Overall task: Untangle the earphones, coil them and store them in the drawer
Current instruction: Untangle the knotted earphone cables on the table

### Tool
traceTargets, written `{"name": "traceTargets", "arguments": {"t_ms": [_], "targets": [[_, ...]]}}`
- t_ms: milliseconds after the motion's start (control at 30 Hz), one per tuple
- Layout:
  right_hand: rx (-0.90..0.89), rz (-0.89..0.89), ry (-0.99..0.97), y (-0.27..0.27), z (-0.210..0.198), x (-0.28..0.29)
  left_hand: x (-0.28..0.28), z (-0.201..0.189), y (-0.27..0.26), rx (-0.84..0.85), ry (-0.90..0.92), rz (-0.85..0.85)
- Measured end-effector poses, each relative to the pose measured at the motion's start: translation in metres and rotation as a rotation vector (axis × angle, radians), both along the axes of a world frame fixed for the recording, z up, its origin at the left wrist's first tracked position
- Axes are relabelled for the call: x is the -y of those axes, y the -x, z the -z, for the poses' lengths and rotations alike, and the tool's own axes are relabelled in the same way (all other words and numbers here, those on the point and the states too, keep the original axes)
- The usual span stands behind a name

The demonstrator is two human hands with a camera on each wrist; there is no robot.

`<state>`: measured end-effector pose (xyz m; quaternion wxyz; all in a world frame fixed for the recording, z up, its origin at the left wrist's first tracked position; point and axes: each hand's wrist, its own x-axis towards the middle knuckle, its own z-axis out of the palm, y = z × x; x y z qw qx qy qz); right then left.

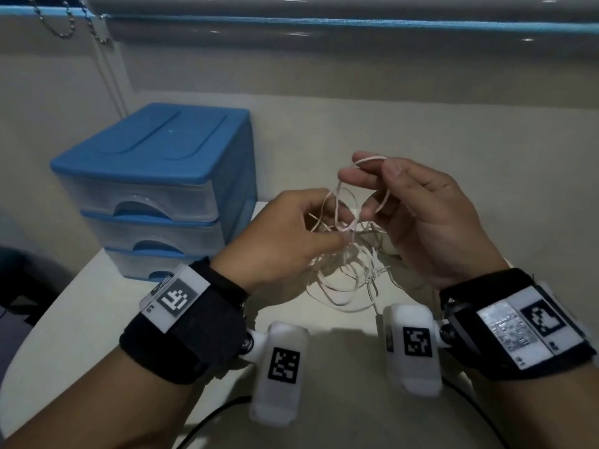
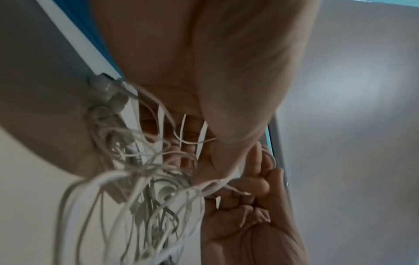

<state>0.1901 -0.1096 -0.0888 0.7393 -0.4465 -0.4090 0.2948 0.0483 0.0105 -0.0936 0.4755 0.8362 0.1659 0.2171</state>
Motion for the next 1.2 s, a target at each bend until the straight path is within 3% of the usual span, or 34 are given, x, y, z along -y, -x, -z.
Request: {"name": "traceTargets", "arguments": {"t_ms": [300,567,700,833,1033,1200], "targets": [[-0.195,0.181,-0.069,-0.017,-0.005,0.004,-0.006,-0.002,0.001,-0.073,0.03,-0.116],[-0.284,0.226,-0.13,-0.028,-0.008,0.011,-0.009,-0.004,0.002,-0.017,0.104,-0.157],[-0.255,0.176,-0.074,-0.021,-0.009,0.011,-0.004,-0.008,0.001,0.086,0.257,-0.08],[-0.215,-0.022,-0.05,-0.01,-0.009,0.01,-0.001,-0.008,0.001,0.144,0.222,-0.058],[-0.213,-0.171,-0.112,-0.004,-0.01,0.013,-0.003,-0.002,0.004,-0.092,0.185,0.128],[-0.264,-0.08,-0.15,-0.013,-0.012,0.015,0.001,-0.005,0.005,-0.142,0.083,0.065]]}}
